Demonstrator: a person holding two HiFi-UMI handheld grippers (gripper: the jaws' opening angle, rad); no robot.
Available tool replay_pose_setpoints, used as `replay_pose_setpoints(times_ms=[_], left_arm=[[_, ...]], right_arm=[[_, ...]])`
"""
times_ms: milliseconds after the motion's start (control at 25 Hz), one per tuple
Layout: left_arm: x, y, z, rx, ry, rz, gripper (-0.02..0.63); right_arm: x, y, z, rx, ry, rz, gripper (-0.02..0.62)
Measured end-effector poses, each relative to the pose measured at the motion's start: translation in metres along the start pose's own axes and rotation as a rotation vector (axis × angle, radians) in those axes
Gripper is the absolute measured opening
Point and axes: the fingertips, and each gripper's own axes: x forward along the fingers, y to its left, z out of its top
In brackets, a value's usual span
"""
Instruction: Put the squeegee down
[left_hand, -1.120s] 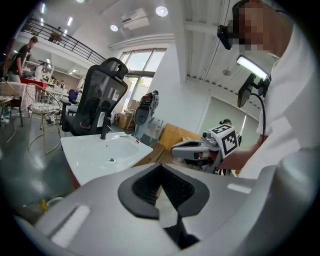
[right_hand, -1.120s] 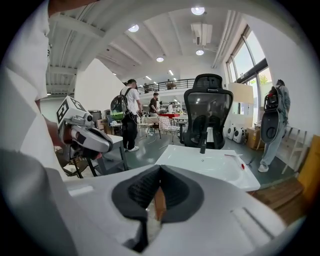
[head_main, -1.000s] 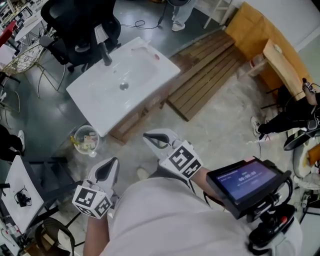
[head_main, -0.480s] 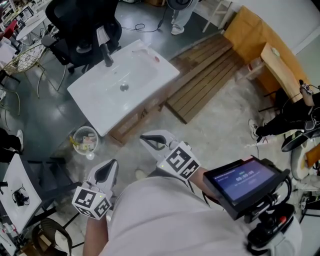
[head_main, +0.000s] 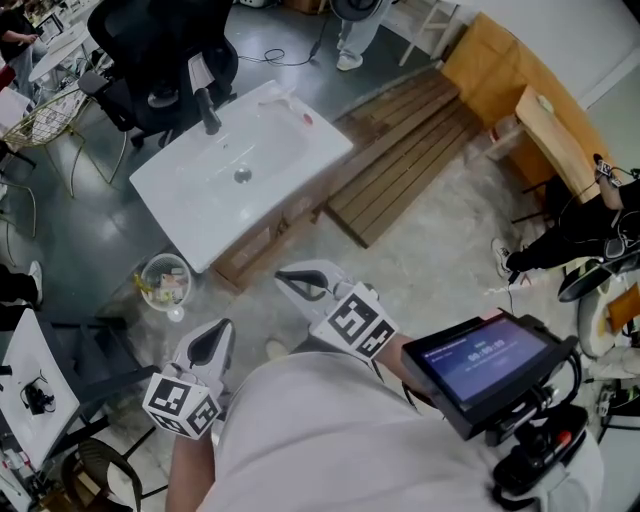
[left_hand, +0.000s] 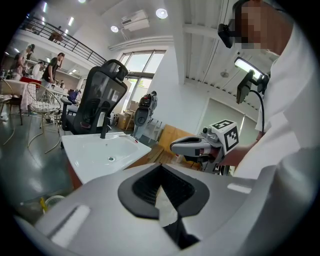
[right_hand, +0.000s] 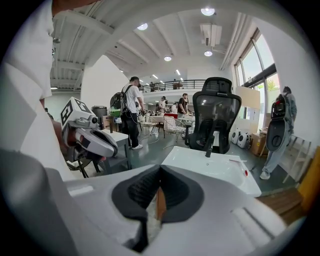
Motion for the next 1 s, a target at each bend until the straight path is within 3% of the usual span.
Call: replay_pose_setpoints(times_ms=[1000], left_arm=[[-0.008, 0.003, 0.001, 0.003, 0.002, 0.012, 0.006]], right_arm=[[0.005, 0.005, 0.008, -0.021, -0.009, 0.012, 0.002]])
